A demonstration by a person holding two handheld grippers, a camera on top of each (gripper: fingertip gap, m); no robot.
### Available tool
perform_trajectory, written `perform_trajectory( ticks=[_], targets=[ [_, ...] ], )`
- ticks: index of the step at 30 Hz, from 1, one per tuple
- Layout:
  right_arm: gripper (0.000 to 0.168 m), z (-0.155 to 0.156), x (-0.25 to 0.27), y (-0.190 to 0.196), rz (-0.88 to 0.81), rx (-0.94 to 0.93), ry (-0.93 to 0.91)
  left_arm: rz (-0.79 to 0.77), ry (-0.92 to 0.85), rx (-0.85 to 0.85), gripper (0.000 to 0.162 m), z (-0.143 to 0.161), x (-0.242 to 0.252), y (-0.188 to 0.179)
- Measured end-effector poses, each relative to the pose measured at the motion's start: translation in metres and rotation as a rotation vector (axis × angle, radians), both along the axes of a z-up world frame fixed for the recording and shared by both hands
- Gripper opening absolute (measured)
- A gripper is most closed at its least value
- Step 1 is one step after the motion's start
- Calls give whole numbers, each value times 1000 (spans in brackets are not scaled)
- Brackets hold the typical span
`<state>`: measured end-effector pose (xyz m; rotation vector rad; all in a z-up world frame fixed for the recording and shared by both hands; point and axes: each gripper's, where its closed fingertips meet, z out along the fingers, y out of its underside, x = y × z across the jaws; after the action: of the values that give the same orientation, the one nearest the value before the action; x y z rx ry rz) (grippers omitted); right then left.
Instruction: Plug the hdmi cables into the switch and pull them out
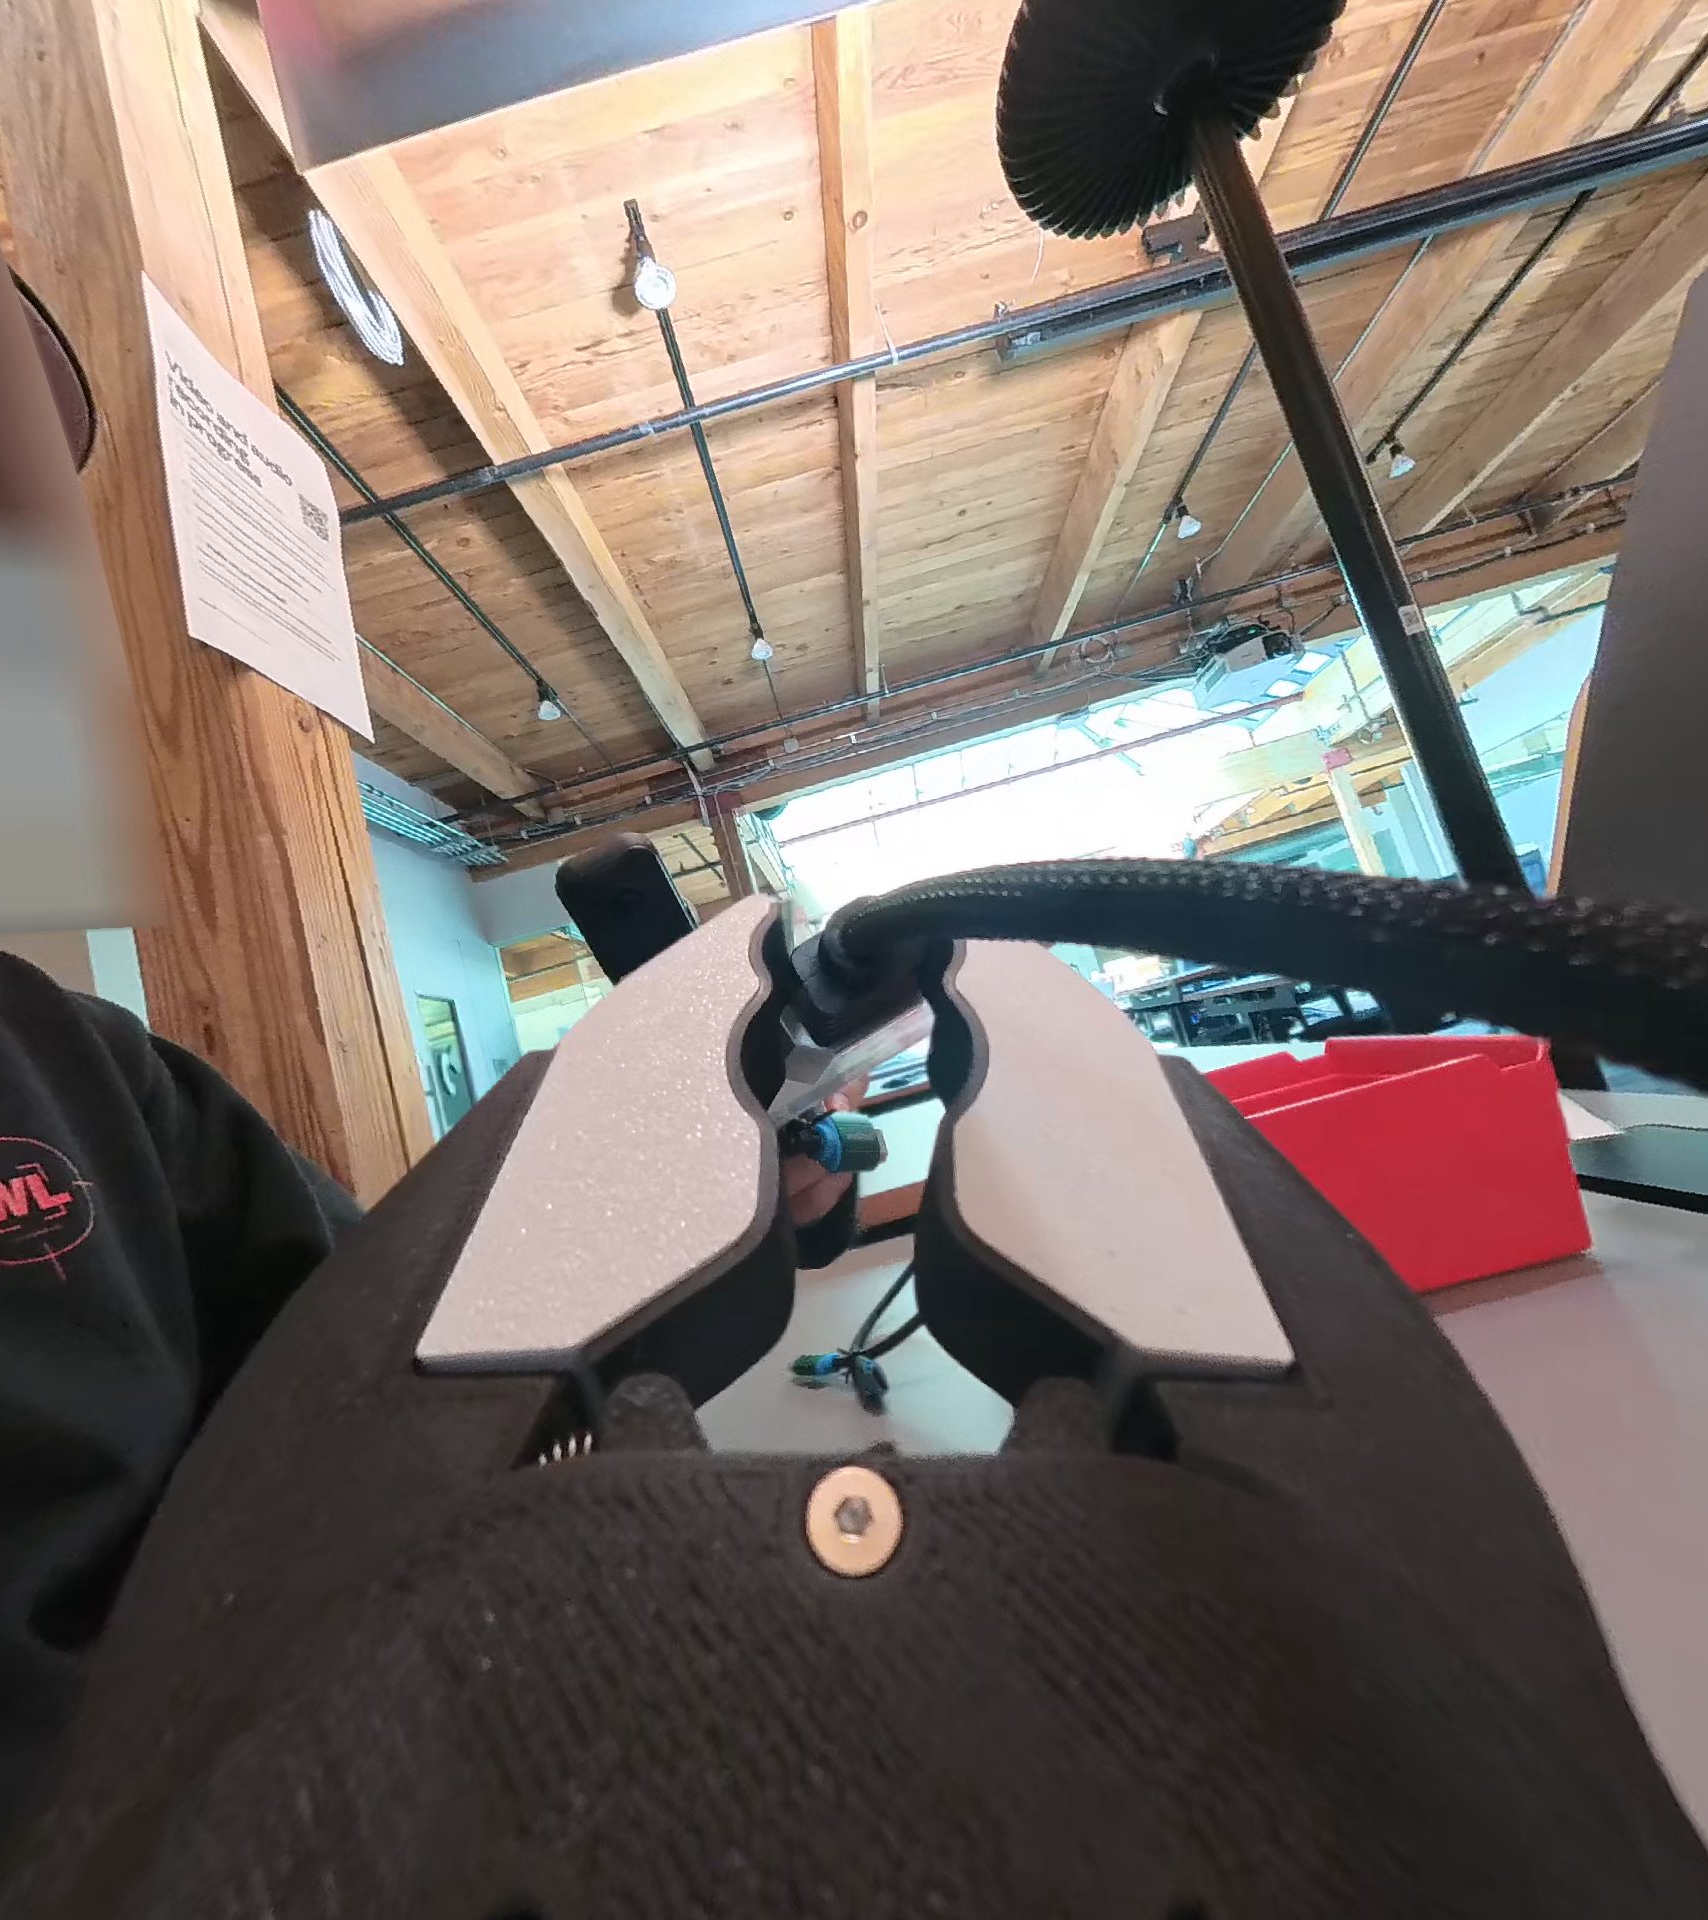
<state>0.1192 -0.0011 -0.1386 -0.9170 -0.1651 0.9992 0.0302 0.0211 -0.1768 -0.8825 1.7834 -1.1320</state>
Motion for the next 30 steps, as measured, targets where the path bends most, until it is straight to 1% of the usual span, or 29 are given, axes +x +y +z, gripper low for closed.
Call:
perform_trajectory(
  ticks=[5,6,7,8,9,10,12,13,16,18,20,21,23,24,25,26,27,29,30],
  targets=[
    [24,1,-9,-6,26,-3,-136,-4,-65,-14,4,13,-7,3],
    [24,-1,-14,-7,24,-13,-197,2,-114,-46,0,23,-8,4],
    [24,-8,-23,-5,16,-35,-288,-17,-135,-82,0,31,-10,4],
    [23,-13,-31,-4,2,-42,-364,-28,-124,-82,0,33,-11,5],
    [18,-12,-37,-5,-10,-17,-393,-30,-96,-40,0,30,-10,7],
    [16,-10,-43,-6,-11,9,-403,-31,-76,-9,0,26,-9,7],
    [14,-10,-43,2,-71,-10,-431,-62,-65,-33,0,22,-5,0],
    [14,-11,-40,6,-97,-24,-428,-53,-50,-33,0,17,-4,-1],
    [13,-11,-27,10,-118,-67,-354,72,-113,5,0,17,0,13],
    [14,-13,-27,8,-114,-66,-369,125,-80,-84,27,18,4,18],
    [14,-12,-33,5,-86,-46,-390,138,24,-214,58,13,10,16],
    [14,-11,-37,4,-68,-39,-394,121,74,-243,64,9,13,13],
    [14,-8,-47,0,-26,-13,-398,76,164,-255,62,-4,17,8],
    [14,-7,-52,-1,-9,-1,-404,42,192,-265,50,-8,19,3],
    [14,-8,-55,-1,-7,-3,-415,-35,205,-287,33,-8,18,-7],
    [14,-7,-56,-1,-12,2,-418,-83,206,-319,25,-7,18,-12],
    [14,-6,-55,-3,-12,8,-420,-107,210,-358,24,-5,19,-15],
    [15,-9,-56,-8,-6,26,-471,-154,272,-441,22,-5,16,-21],
    [17,-10,-56,-10,-29,51,-507,-171,311,-502,22,-4,16,-24]
  ],
)
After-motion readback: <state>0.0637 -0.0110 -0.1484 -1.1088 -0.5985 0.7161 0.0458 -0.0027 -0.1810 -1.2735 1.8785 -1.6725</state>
